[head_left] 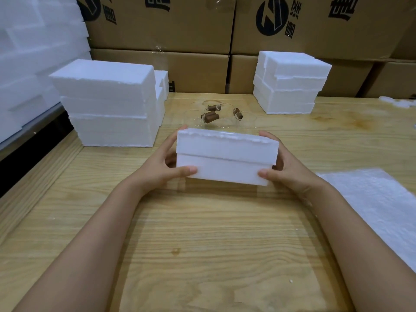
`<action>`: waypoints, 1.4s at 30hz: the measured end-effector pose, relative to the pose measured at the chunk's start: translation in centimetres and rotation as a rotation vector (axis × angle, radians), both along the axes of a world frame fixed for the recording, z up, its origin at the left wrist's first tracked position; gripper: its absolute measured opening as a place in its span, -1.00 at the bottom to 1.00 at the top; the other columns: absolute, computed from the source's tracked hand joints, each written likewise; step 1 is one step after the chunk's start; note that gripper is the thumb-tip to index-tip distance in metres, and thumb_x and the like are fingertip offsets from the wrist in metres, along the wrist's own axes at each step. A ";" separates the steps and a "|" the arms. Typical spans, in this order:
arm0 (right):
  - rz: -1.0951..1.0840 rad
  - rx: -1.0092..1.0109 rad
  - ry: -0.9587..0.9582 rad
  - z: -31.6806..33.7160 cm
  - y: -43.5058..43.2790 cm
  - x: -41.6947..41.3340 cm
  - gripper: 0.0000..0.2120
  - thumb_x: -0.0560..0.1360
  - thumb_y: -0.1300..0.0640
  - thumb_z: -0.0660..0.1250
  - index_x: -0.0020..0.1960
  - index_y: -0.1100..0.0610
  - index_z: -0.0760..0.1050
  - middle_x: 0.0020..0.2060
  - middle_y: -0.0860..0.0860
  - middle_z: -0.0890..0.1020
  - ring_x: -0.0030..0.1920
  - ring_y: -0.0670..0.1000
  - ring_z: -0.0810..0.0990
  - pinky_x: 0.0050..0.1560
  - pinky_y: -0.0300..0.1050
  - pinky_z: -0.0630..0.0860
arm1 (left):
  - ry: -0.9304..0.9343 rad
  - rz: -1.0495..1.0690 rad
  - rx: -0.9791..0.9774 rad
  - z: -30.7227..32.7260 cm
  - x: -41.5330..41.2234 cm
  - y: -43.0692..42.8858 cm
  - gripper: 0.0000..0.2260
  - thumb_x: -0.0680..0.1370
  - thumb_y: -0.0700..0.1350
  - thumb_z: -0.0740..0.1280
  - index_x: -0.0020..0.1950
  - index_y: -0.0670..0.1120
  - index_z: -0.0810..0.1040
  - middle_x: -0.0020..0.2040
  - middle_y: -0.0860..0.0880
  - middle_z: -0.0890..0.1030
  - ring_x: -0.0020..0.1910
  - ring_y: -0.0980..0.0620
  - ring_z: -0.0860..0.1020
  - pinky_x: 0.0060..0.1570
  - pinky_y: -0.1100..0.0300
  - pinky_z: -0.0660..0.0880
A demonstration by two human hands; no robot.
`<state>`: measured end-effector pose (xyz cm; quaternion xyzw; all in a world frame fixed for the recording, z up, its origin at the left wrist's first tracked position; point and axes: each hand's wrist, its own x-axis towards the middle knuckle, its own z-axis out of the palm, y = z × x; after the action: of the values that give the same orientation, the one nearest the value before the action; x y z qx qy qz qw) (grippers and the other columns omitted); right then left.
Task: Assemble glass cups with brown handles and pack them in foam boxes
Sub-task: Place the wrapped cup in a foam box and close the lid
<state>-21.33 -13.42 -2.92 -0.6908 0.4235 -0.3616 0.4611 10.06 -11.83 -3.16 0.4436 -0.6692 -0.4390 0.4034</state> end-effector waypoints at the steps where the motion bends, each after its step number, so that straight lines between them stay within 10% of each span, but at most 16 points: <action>1: -0.001 0.010 -0.008 0.0 0.0 0.1 -0.20 0.22 -0.09 0.52 0.37 -0.30 0.23 0.15 -0.32 0.57 0.20 -0.21 0.53 0.04 -0.33 0.50 | 0.012 0.005 0.005 0.2 -0.1 0.1 -0.22 0.27 0.12 0.51 0.39 0.44 0.23 0.16 0.25 0.60 0.16 0.25 0.56 0.01 0.42 0.49; 11: 0.026 0.052 -0.042 -0.1 -0.3 0.0 -0.32 0.23 -0.28 0.49 0.31 -0.26 0.38 0.22 -0.07 0.59 0.25 0.02 0.55 0.22 0.04 0.46 | 0.088 0.031 0.010 0.9 -1.2 0.4 -0.58 0.38 0.34 0.22 0.24 0.41 0.35 0.26 0.36 0.48 0.25 0.34 0.45 0.10 0.42 0.39; 23: 0.064 -0.023 0.040 -0.3 0.0 0.1 -0.01 0.18 0.01 0.57 0.43 -0.34 0.09 0.26 -0.27 0.46 0.20 -0.13 0.54 0.10 -0.19 0.52 | 0.170 -0.028 0.004 0.5 -0.1 0.6 -0.46 0.44 -0.09 0.32 0.38 0.23 0.34 0.24 0.40 0.50 0.24 0.29 0.49 0.05 0.40 0.46; 32: 0.110 0.050 0.092 0.3 0.5 0.5 0.09 0.25 -0.13 0.46 0.50 -0.30 -0.23 0.10 -0.76 0.20 0.20 -0.56 0.29 0.02 -0.56 0.36 | 0.153 0.055 -0.026 0.3 0.2 1.4 -0.47 0.32 0.17 0.42 0.29 0.25 0.45 0.21 0.22 0.60 0.18 0.18 0.56 0.01 0.35 0.48; 42: 0.081 0.038 0.026 0.1 0.7 4.5 0.04 0.30 0.03 0.52 0.52 -0.25 -0.11 0.33 -0.33 0.34 0.19 -0.35 0.47 0.11 -0.37 0.46 | 0.146 0.460 -0.175 2.1 2.4 1.8 -0.71 0.37 0.20 0.30 -0.09 0.06 0.66 -0.13 0.10 0.67 -0.21 0.11 0.60 -0.24 0.19 0.49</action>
<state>-16.81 -12.67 -2.83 -0.7033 0.4079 -0.3256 0.4827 12.41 -9.98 -1.03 0.5148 -0.5552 -0.3069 0.5767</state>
